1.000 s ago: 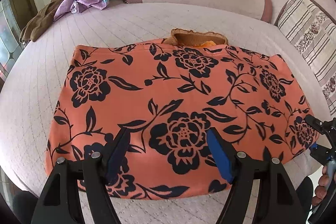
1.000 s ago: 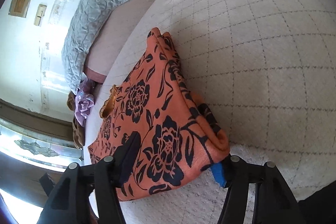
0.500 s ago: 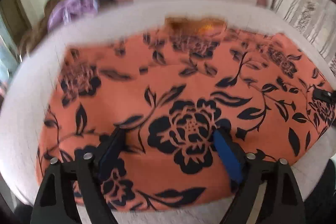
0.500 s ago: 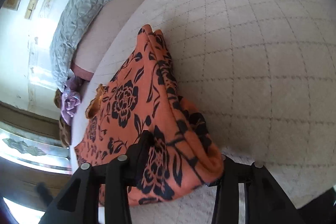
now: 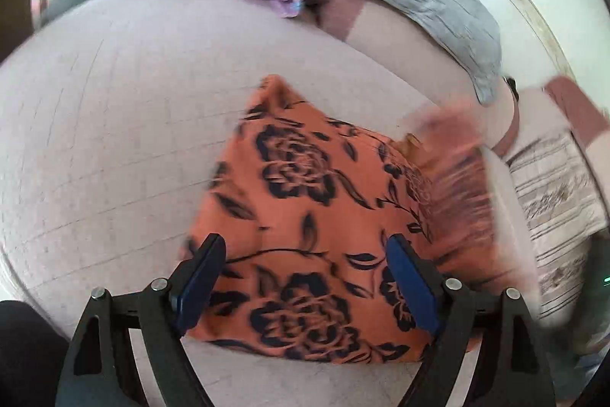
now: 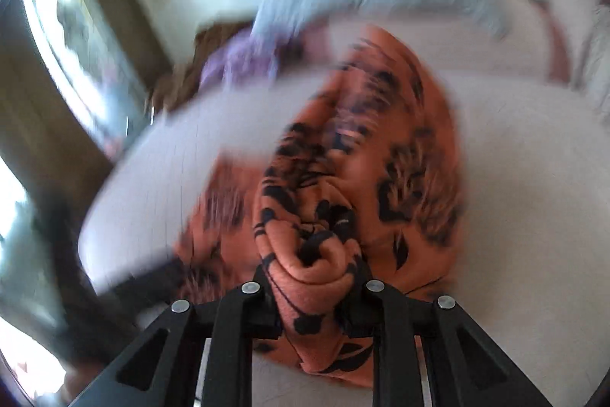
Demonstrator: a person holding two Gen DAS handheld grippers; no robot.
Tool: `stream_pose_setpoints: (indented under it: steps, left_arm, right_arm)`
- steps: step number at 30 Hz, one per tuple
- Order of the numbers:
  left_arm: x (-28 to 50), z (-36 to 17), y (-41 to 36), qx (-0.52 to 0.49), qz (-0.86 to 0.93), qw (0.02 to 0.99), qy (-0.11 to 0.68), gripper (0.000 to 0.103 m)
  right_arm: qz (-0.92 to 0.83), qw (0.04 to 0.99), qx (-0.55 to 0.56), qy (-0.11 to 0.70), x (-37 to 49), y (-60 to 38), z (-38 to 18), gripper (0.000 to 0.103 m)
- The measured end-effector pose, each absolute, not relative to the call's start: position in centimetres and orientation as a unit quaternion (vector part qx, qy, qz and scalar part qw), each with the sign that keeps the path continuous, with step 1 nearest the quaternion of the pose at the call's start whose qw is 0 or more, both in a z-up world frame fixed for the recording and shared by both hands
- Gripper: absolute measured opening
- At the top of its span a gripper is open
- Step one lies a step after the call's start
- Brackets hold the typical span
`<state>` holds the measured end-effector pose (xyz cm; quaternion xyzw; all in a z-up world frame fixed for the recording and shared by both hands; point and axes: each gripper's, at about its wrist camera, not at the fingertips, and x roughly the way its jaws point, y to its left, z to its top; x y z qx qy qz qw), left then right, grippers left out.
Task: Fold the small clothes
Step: 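Grasp the blouse side with the left tool while the right tool grasps beside it, fold inward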
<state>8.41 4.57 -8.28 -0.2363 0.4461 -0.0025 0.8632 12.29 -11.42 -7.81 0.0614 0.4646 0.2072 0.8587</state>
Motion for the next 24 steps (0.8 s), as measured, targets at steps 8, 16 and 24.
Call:
stream_pose_setpoints:
  steps: [8, 16, 24]
  left_arm:
    - [13.2, -7.7, 2.4, -0.283, -0.126, 0.827, 0.469, 0.085]
    - [20.4, -8.8, -4.4, -0.247, -0.186, 0.79, 0.53, 0.074]
    - [21.1, -6.3, -3.4, -0.197, -0.223, 0.806, 0.513, 0.015]
  right_arm:
    - [0.217, 0.847, 0.1, 0.475, 11.9, -11.8, -9.8, 0.022]
    - [0.218, 0.86, 0.087, 0.453, 10.5, -12.2, -9.4, 0.022]
    - [0.233, 0.87, 0.023, 0.434, 8.1, -10.7, -9.0, 0.022]
